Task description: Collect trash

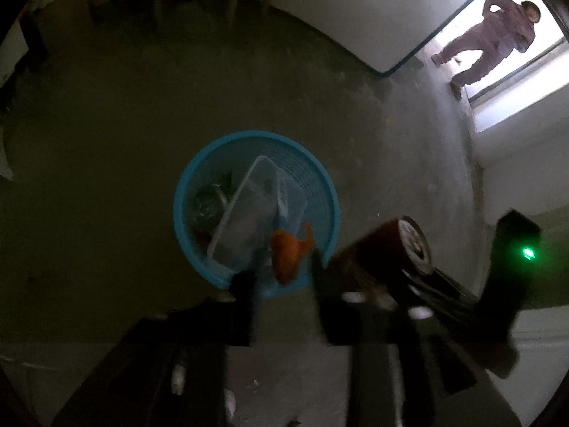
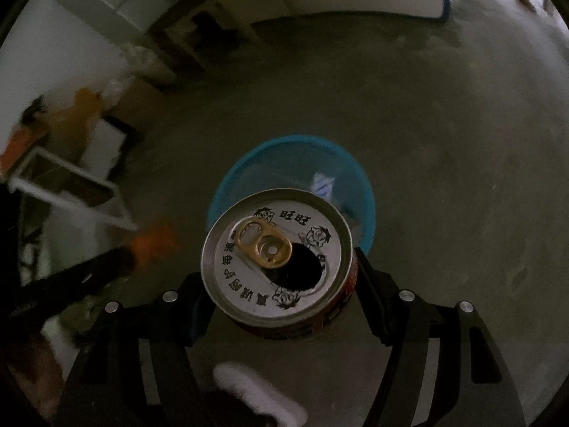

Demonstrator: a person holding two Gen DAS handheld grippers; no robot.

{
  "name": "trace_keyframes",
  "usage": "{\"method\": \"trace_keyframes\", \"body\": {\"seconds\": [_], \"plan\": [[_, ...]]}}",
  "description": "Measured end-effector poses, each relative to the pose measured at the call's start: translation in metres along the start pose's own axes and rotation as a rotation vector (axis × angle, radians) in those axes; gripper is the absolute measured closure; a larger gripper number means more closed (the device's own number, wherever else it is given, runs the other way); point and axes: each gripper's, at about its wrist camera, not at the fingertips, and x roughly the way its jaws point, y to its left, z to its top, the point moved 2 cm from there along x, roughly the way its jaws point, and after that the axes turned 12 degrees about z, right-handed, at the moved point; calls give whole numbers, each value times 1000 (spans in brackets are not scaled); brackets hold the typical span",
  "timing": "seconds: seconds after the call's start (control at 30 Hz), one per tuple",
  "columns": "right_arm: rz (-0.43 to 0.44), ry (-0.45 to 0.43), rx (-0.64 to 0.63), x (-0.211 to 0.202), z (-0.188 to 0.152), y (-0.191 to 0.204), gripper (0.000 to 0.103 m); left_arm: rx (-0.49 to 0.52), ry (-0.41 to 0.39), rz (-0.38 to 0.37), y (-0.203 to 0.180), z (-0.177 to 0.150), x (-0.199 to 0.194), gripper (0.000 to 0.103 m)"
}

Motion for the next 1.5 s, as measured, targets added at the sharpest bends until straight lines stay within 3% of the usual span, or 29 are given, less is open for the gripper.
{"method": "trace_keyframes", "body": {"seconds": [0.13,0.3,0.67,0.8,1.0,1.07,1.3,1.5], "plan": [[-68,47,24,42,10,-20,32,-74,-20,-23,10,5,-8,48],[-113,65,20,57,13,-26,32,-63,-75,-17,20,-3,-38,45],[-64,-16,-44,-1,-3,-9,32,-12,-224,30,28,-40,-121,38],[-15,-49,-159,-43,-20,27,31,-23,-331,29,32,-77,-172,27],[46,-110,-422,-120,-78,110,14,-91,-484,112,43,-161,-235,8],[50,-128,-495,-138,-96,132,8,-125,-506,144,48,-184,-245,6],[61,-160,-698,-176,-164,197,8,-286,-616,304,73,-278,-280,6],[28,-168,-819,-173,-197,233,8,-432,-616,443,95,-332,-298,6]]}}
